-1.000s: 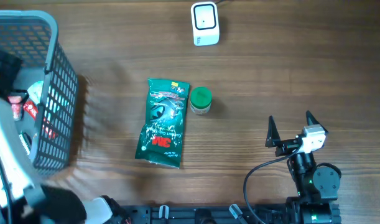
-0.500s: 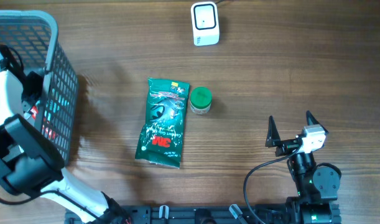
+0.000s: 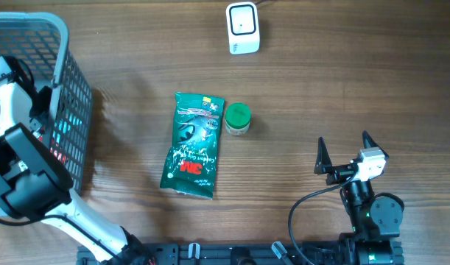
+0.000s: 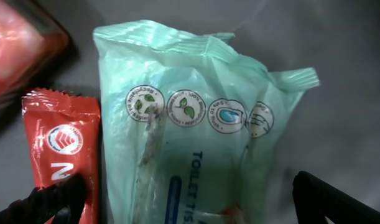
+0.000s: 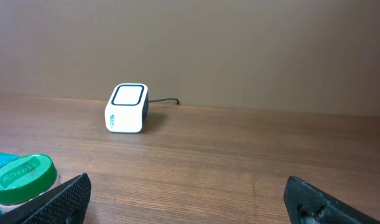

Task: Scan the item barcode
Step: 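Reach the left gripper into the basket and grasp the light green tissue pack, then carry the tissue pack and drop it right of the jar, then reach the left gripper into the basket and grasp the red Nestlé stick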

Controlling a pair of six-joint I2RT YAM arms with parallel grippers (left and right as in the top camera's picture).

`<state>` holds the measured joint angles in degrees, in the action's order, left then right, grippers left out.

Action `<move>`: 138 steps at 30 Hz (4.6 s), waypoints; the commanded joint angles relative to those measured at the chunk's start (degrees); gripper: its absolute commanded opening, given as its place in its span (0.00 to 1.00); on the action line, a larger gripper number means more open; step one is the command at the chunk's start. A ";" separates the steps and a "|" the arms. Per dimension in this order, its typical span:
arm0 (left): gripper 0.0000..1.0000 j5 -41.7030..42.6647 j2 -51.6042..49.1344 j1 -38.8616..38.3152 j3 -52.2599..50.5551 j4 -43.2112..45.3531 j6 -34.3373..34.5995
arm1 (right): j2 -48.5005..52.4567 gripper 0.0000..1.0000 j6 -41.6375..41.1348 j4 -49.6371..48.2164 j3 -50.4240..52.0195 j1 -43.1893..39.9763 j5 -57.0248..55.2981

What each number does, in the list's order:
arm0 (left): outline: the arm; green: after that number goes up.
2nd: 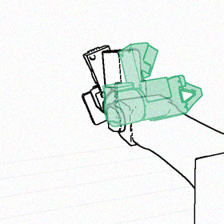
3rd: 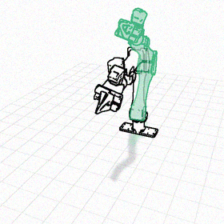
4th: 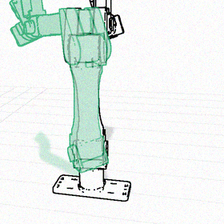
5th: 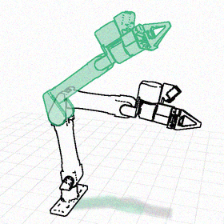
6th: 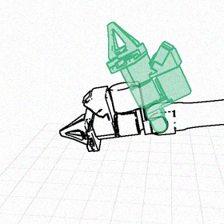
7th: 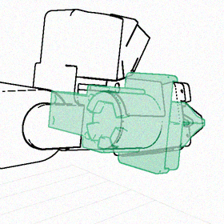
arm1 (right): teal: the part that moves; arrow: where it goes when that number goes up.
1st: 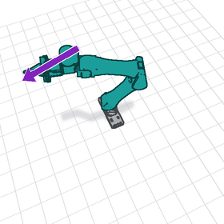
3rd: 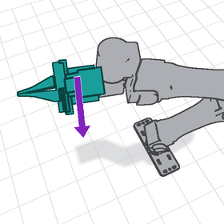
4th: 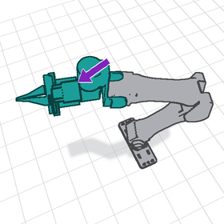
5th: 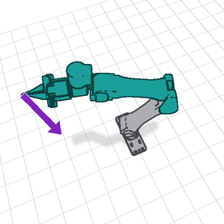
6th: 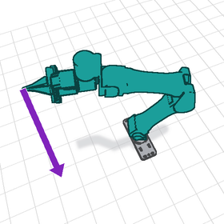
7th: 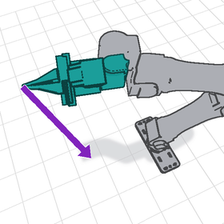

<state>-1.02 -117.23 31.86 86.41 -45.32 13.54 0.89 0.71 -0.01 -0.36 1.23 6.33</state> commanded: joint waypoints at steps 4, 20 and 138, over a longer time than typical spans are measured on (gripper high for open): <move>0.66 1.66 -4.00 -0.50 -0.22 1.42 -4.35 | -0.28 1.00 -0.72 -0.31 0.07 -0.24 -0.55; 0.14 1.62 4.33 -0.50 9.07 -6.45 -4.11 | -0.28 1.00 -0.74 -0.31 0.07 -0.24 -0.55; 0.04 -4.61 1.46 4.04 -9.33 -0.28 7.63 | -0.28 1.00 -0.72 -0.31 0.07 -0.24 -0.55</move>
<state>-6.92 -112.90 35.90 77.36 -42.13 22.81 0.89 0.71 -0.01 -0.36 1.23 6.33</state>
